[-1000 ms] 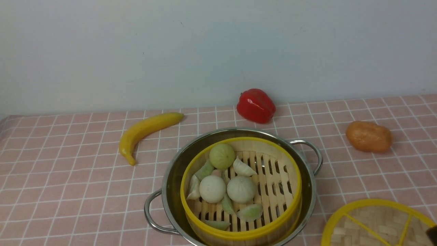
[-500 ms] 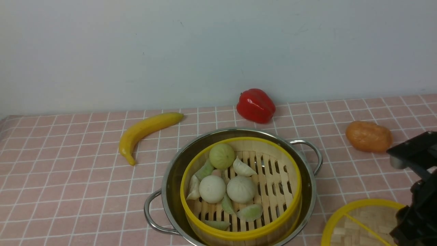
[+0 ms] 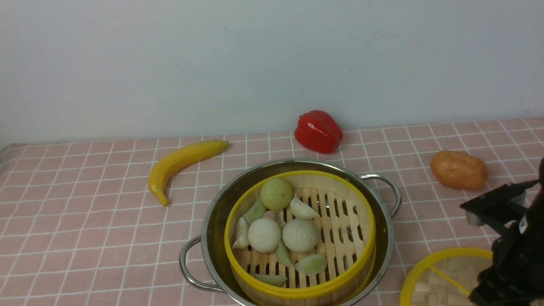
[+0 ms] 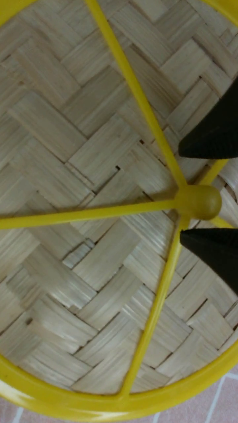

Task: Place the steamer in the pot on the pink tablecloth, and put the lid on the steamer.
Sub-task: 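Move the gripper down to the bamboo steamer lid and grasp its center knob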

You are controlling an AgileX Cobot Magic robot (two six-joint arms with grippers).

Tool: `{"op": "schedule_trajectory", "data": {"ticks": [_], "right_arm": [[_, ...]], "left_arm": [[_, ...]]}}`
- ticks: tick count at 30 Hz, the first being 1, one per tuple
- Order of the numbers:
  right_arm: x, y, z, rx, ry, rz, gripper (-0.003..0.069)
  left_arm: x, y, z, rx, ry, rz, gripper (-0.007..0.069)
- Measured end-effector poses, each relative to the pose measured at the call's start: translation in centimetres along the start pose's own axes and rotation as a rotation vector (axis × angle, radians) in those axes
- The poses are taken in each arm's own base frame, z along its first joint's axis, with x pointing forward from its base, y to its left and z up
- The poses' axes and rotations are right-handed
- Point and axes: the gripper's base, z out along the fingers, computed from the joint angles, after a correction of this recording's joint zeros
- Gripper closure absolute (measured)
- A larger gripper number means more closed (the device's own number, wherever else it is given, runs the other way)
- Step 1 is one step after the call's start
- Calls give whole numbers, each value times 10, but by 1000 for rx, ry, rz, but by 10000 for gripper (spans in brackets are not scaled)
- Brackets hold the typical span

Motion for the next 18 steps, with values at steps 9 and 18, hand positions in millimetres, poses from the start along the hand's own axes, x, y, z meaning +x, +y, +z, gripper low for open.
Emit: {"op": "schedule_trajectory", "data": {"ticks": [9,18], "right_arm": [[1,1,2,-11,27,30,514],[-1,-1,-17,16,-8,43,514]], "left_arm": [[0,0,0,0,0,0,391],[0,0,0,0,0,0,382]]}}
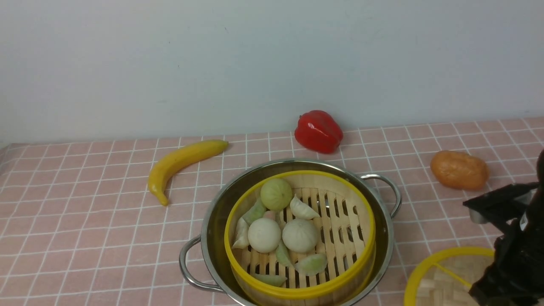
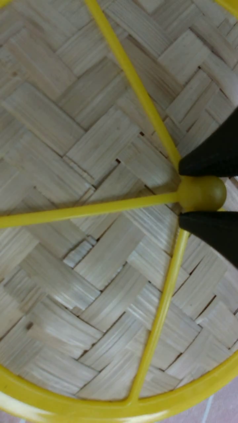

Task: Place the steamer in the pot on the pink tablecloth, and put the lid on the steamer.
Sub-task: 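Move the gripper down to the bamboo steamer lid and grasp its center knob, then place the bamboo steamer lid onto the steamer basket in the pot with the right gripper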

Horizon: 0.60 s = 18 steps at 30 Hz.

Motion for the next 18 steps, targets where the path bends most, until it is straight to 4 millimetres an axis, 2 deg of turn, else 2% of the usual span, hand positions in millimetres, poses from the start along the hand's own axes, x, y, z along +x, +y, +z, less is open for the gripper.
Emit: {"op": "schedule_trajectory", "data": {"ticks": [5,7,10,11,12,13,15,18], "right_arm": [[-3,-4,-41,61,-90,-40,514],[-7,-6,-68,108,-149,-92,514],[-17,-7,-95,136,-238,-143,514],[-17,-7,-97,136,-244,-144,514],[-24,-6,-110,135,-290,-167,514],[-25,-6,-111,134,-294,-170,514],[-38,-2,-127,113,-351,-240,514],[-48,0,-133,91,-376,-286,514]], "left_arm": [[0,0,0,0,0,0,382],[0,0,0,0,0,0,382],[0,0,0,0,0,0,382],[0,0,0,0,0,0,382],[0,0,0,0,0,0,382],[0,0,0,0,0,0,382],[0,0,0,0,0,0,382],[0,0,0,0,0,0,382]]}}
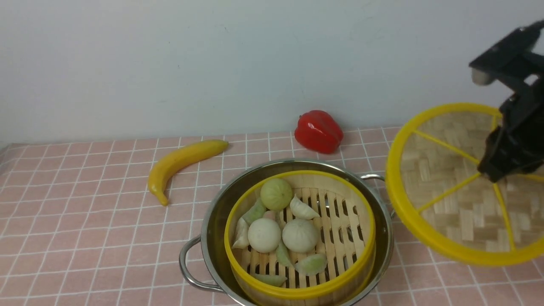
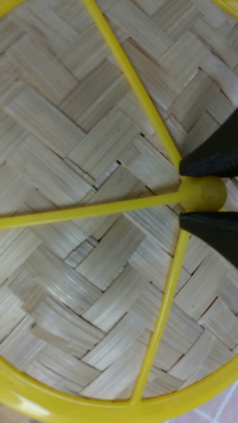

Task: Place the steamer in the pot on the pink tablecloth, and put the lid on the steamer.
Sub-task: 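Place the bamboo steamer lid onto the steamer basket in the pot with the right gripper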

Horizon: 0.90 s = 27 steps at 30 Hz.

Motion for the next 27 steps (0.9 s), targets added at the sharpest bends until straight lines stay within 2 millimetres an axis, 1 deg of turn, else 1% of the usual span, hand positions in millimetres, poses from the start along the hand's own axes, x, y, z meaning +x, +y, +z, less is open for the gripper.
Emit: {"op": "schedule_trajectory", "data": {"ticks": [1,2,3,4,6,7,9,13,14,15,16,19,20,21,25,26,27], "right_arm": [[-10,-1,1,-24,-20,-30,514],[-16,-2,4,-38,-26,-52,514],[-19,-2,3,-38,-33,-58,514],[-26,-1,6,-44,-38,-97,514],[-41,6,7,-49,-59,-174,514],[-42,5,7,-48,-60,-177,514],[-60,24,10,-65,-82,-268,514],[-81,60,15,-84,-102,-407,514],[-88,78,19,-92,-103,-468,514],[-89,78,19,-91,-102,-469,514],[-93,92,23,-101,-99,-511,514],[-97,123,31,-122,-90,-598,514],[-98,125,31,-122,-90,-604,514],[-98,138,35,-127,-80,-640,514],[-97,159,44,-138,-60,-696,514],[-97,159,44,-138,-58,-696,514],[-97,164,47,-143,-52,-707,514]], "left_arm": [[0,0,0,0,0,0,382],[0,0,0,0,0,0,382],[0,0,0,0,0,0,382],[0,0,0,0,0,0,382],[0,0,0,0,0,0,382],[0,0,0,0,0,0,382],[0,0,0,0,0,0,382],[0,0,0,0,0,0,382],[0,0,0,0,0,0,382],[0,0,0,0,0,0,382],[0,0,0,0,0,0,382],[0,0,0,0,0,0,382],[0,0,0,0,0,0,382],[0,0,0,0,0,0,382],[0,0,0,0,0,0,382],[0,0,0,0,0,0,382],[0,0,0,0,0,0,382]]}}
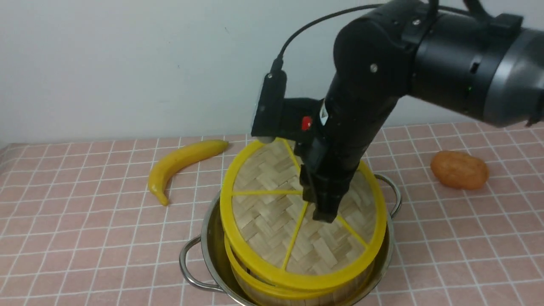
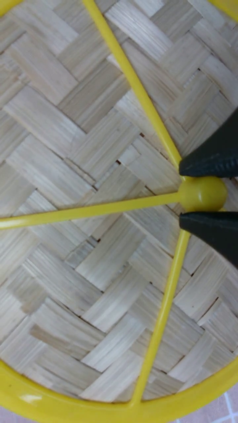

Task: Place the steamer in the pot on the pink tablecloth, and put the lid on the steamer.
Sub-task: 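Place the bamboo steamer lid onto the steamer basket in the pot with the right gripper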

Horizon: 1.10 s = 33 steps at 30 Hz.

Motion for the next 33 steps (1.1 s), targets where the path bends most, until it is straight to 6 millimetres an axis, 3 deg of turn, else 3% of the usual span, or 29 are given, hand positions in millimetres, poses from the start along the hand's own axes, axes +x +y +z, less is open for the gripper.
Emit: {"op": "schedule_trajectory", "data": {"ticks": [12,20,30,33], "right_arm": [[-4,-2,23,-12,48,-22,514],[-17,-11,3,37,-26,1,514],[-16,-10,1,36,-28,91,514],[-15,-10,-13,53,-53,159,514]], "left_arm": [[0,0,0,0,0,0,382],[0,0,0,0,0,0,382],[0,0,0,0,1,0,382],[0,0,0,0,1,0,382]]}}
